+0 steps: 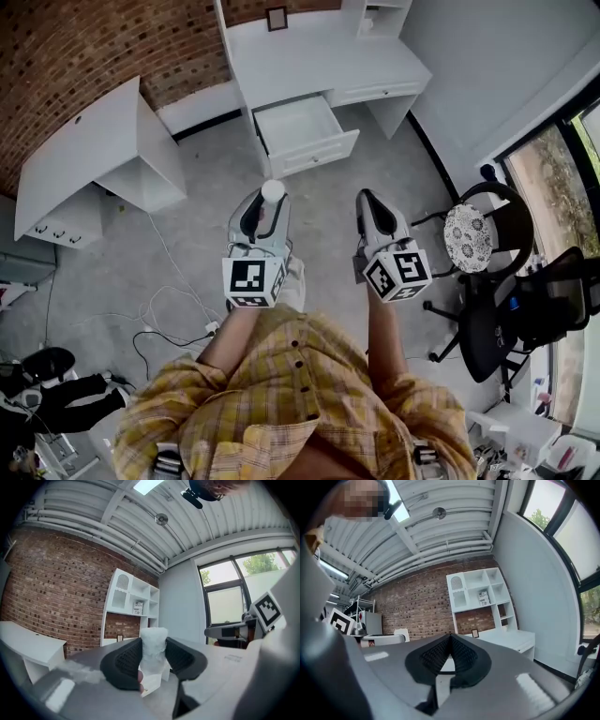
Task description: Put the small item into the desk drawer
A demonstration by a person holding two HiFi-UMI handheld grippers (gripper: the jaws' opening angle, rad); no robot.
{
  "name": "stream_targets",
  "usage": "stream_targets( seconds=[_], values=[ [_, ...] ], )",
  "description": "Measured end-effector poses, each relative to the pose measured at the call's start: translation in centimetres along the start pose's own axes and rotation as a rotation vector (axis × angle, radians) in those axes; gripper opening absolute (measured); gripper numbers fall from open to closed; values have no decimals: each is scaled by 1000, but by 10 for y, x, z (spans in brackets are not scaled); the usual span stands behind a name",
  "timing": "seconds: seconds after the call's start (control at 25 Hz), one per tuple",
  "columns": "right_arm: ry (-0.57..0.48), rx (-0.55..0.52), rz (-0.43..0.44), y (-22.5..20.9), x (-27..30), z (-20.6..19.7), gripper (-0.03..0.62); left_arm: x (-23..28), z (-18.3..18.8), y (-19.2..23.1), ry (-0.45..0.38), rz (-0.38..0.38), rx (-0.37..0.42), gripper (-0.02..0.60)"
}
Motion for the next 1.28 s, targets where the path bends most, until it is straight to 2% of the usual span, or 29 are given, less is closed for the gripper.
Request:
stream_targets(
  seconds=[0.4,0.68,0.92,1.28],
  values=[
    [42,-27,12,-80,162,20,2,172,-2,56,60,5,-37,158],
    [68,-16,28,-126,257,15,2,272,-12,95,119,9,-51,158],
    [87,1,23,-152,325,5,2,332,-21,127,142,6,-70,158],
    [143,12,22,-167,388,-9,2,379,-40,159,188,0,-94,158]
  ],
)
Point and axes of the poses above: the fingertips, and each gripper's own axes: x forward along the fingers, y to its left, z out of its top, the point moved 7 cm from there along -x, backward along the fingers, and after that the axes turned 7 degrees about z, right-handed, at the moved point
